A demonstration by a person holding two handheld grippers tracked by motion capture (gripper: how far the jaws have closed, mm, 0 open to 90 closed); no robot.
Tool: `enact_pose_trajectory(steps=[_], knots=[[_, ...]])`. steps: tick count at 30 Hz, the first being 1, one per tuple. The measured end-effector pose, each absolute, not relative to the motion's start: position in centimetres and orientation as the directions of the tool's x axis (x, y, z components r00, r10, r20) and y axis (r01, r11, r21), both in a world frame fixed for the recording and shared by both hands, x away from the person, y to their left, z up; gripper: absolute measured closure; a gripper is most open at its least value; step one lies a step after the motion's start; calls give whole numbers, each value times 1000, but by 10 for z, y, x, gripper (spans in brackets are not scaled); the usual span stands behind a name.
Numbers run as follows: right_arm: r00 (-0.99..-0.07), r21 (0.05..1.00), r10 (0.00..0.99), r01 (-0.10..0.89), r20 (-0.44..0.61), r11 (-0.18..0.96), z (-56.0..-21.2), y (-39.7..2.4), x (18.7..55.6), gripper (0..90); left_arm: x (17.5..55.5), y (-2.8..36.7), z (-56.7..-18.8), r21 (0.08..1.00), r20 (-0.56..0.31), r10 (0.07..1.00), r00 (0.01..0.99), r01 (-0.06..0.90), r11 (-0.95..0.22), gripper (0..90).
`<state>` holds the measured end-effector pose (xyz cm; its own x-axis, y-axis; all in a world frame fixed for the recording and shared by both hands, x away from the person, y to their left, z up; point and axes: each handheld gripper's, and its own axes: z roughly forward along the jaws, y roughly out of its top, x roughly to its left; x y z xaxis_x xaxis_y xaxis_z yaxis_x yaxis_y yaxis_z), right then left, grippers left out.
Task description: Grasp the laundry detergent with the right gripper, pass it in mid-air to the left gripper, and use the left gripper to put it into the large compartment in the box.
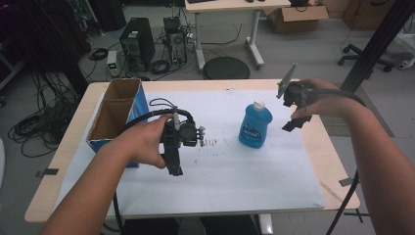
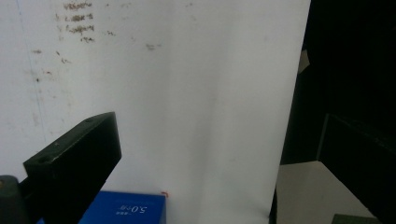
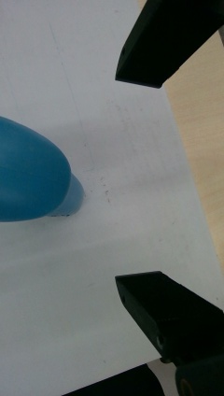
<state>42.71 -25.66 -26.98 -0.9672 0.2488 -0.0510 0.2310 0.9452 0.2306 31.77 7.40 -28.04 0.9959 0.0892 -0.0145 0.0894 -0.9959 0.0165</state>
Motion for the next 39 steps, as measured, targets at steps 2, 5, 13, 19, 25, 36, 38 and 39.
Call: enact_pose_trajectory(steps=[2, 5, 13, 19, 25, 36, 38, 39], knots=[[-967, 231, 252, 234, -48, 944, -271, -256, 426, 38, 317, 78, -280, 25, -16, 92, 996, 92, -995, 2], [-965, 245, 257, 239, -44, 940, -276, -256, 424, 38, 315, 84, -278, 32, -15, 95, 995, 96, -995, 2], [-962, 276, 272, 252, -35, 928, -288, -254, 417, 39, 305, 100, -277, 15, -11, 100, 995, 100, -995, 2], [-959, 296, 283, 263, -27, 918, -299, -253, 411, 37, 300, 110, -273, 8, -7, 102, 995, 102, -995, 2], [-952, 318, 307, 291, -1, 902, -315, -254, 409, 37, 299, 115, -268, 4, -9, 96, 995, 96, -995, 2], [-927, 388, 375, 357, 30, 850, -341, -258, 407, 36, 296, 128, -264, -3, 7, 92, 996, 92, -996, 2], [-926, 397, 377, 358, 31, 845, -342, -259, 407, 35, 295, 128, -263, -5, 8, 92, 996, 92, -996, 2], [-925, 405, 380, 359, 32, 841, -343, -259, 406, 35, 295, 129, -263, -3, 10, 90, 996, 90, -996, 2]])
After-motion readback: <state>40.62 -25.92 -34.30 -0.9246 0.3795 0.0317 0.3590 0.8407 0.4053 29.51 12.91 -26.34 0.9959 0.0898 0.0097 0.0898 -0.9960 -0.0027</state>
